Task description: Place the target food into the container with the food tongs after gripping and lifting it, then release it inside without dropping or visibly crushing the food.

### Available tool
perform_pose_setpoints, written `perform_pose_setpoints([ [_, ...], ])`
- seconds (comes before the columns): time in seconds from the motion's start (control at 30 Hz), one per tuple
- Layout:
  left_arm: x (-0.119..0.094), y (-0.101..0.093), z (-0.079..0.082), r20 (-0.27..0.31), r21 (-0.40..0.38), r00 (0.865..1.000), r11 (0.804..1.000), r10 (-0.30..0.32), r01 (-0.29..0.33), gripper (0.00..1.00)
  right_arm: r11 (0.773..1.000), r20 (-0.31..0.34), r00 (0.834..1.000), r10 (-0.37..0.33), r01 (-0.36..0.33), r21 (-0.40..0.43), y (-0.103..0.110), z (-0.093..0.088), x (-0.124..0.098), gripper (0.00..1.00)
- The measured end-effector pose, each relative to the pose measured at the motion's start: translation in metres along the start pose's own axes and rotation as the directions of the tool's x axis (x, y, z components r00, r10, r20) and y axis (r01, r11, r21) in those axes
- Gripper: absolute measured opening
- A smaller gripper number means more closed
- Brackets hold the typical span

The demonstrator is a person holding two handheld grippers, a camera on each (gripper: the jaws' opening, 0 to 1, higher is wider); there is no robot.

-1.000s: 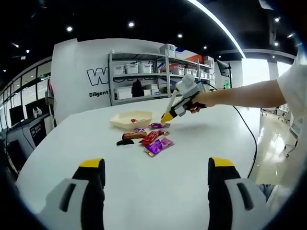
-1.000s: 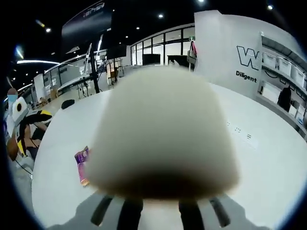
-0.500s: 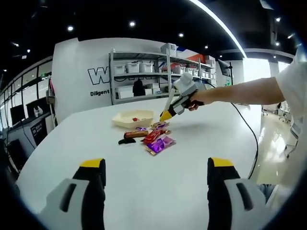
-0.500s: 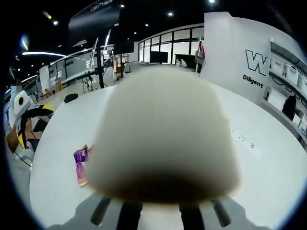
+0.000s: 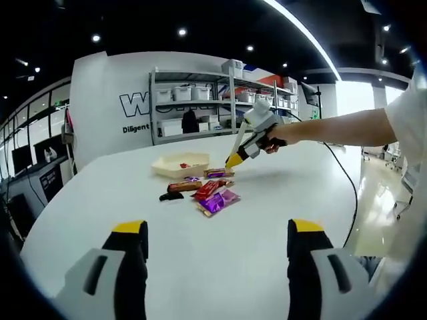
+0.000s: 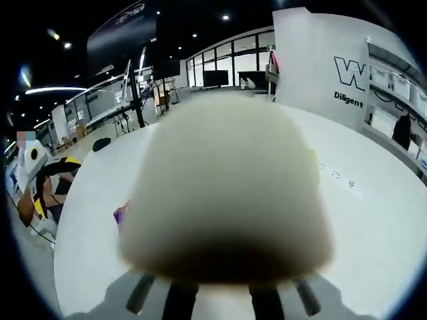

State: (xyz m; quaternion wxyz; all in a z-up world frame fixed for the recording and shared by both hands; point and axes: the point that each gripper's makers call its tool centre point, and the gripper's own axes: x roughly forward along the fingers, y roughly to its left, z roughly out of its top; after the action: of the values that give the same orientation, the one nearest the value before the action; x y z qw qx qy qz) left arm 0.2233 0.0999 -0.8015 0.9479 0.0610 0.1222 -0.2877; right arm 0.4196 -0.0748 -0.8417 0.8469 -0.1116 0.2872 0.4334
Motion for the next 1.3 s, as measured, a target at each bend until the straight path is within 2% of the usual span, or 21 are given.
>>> perform_pose_setpoints([
  [0.1, 0.0, -0.005, 0.002, 0.006, 0.002, 1.0, 1.0, -0.013, 0.013, 0.85, 1.0, 0.0, 1.0, -0.006, 0.006, -0.017, 0.002, -0.001, -0.001, 0.22],
  [0.3, -0.004, -0.003, 0.001, 0.011, 0.0, 1.0, 1.0, -0.008, 0.008, 0.85, 0.999, 0.038, 0.999, -0.018, 0.019, -0.027, -0.004, 0.015, -0.006, 0.22],
  [0.57, -0.009, 0.005, 0.0, 0.013, -0.012, 1.0, 1.0, 0.019, -0.018, 0.84, 0.995, 0.051, 0.998, 0.023, -0.018, -0.095, -0.001, 0.025, 0.011, 0.23],
  [1.07, -0.005, 0.009, -0.001, -0.006, -0.014, 0.999, 0.999, 0.032, -0.032, 0.84, 0.989, 0.023, 0.999, 0.032, -0.029, -0.146, -0.01, 0.016, 0.027, 0.25],
  [1.3, -0.005, 0.009, -0.003, -0.016, -0.014, 0.999, 0.999, 0.03, -0.03, 0.84, 0.991, 0.012, 0.999, 0.03, -0.029, -0.134, -0.018, 0.013, 0.037, 0.25],
])
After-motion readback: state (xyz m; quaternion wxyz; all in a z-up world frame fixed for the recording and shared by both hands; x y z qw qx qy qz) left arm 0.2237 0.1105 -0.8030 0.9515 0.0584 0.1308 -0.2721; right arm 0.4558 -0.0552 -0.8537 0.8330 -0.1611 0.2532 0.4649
